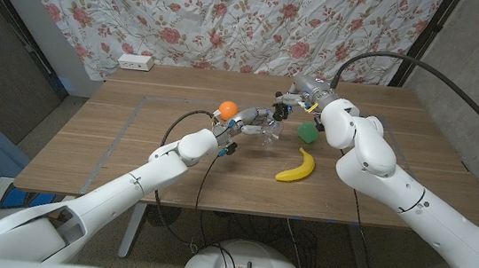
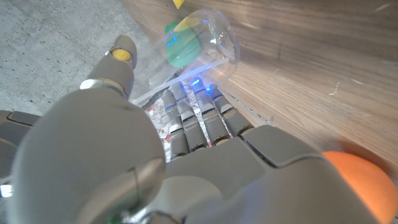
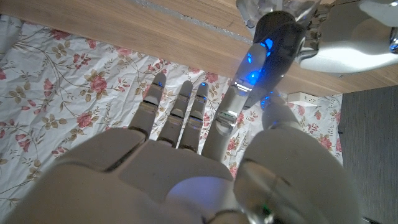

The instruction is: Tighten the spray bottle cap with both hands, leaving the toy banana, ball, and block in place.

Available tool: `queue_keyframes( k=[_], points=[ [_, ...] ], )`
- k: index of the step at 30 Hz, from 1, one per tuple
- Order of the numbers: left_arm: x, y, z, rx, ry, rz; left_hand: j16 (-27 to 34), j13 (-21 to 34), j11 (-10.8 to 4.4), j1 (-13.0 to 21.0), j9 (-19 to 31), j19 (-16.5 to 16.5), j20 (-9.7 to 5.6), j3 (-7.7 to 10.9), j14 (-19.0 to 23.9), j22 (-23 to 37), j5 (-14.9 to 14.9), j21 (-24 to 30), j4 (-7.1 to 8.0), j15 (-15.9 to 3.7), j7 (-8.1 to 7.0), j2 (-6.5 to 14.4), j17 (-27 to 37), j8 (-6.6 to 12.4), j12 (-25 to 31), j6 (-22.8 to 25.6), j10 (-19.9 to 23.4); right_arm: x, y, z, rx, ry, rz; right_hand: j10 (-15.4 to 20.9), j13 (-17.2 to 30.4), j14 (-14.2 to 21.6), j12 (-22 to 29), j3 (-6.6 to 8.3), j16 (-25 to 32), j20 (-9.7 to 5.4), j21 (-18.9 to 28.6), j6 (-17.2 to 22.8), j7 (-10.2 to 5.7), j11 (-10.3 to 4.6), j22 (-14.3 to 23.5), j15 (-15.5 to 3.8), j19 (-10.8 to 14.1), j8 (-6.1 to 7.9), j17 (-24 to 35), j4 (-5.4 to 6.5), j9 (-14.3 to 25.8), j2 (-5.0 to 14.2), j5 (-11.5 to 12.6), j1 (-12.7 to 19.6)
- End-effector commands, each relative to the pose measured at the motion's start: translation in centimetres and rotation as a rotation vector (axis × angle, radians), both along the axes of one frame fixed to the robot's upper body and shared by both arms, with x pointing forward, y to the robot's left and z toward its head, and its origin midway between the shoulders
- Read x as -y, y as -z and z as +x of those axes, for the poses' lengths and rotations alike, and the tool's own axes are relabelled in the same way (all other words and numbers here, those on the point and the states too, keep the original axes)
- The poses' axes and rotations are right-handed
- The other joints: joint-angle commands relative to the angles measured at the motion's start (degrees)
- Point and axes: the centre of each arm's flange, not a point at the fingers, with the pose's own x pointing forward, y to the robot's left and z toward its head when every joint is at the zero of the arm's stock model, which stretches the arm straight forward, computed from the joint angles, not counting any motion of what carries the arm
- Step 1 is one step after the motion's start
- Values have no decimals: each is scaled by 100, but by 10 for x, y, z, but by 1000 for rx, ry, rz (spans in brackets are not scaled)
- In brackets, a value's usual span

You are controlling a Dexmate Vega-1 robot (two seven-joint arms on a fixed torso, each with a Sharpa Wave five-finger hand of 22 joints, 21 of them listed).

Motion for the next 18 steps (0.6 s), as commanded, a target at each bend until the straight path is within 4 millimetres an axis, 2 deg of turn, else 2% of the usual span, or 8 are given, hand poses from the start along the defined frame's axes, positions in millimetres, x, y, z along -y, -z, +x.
queue_keyframes(
  k=[1, 6, 13, 18],
  points=[
    [-3, -1, 3, -1, -6, -9, 2, 28, -117, -915, 21, 49, -196, 503, -21, 27, 34, -7, 440, -453, 157, 1192, 14, 698, 26, 650, 159, 5, -8, -3, 33, -1, -23, -67, 22, -36, -58, -98, 9, 14, -31, -120, 9, 64, 11, 63, 4, 0, 27, 52, 39, -122, -39, -154],
    [-4, -2, 5, -1, -6, -8, 6, 29, -115, -913, 21, 50, -180, 501, -33, 27, 33, -6, 438, -451, 155, 1196, 22, 694, 21, 645, 155, 8, -13, -4, 40, -1, -42, -129, 27, -90, -102, -166, -17, 33, -31, -185, 23, 72, 13, 84, 5, -67, 37, 99, -29, -171, -76, -301],
    [-5, -5, 8, 3, -1, -2, 7, 31, -35, -917, 22, 55, -176, 496, -34, 27, 30, -4, 431, -448, 153, 1177, 21, 693, 10, 653, 136, 12, -18, -9, 61, -2, -70, -180, 35, -161, -141, -265, -51, 67, -35, -369, 1, 125, 15, 134, -2, -180, 54, 159, -75, -238, -165, -511],
    [-6, -7, 10, 3, 2, -3, 5, 33, -30, -924, 22, 52, -180, 496, -41, 27, 30, -6, 433, -441, 151, 1175, 21, 693, 7, 660, 134, 15, -23, -12, 58, -20, -98, -292, 48, -287, -200, -347, -110, 116, -57, -692, 34, 176, 17, 212, -74, -365, 77, 210, -114, -246, -285, -712]
  ],
)
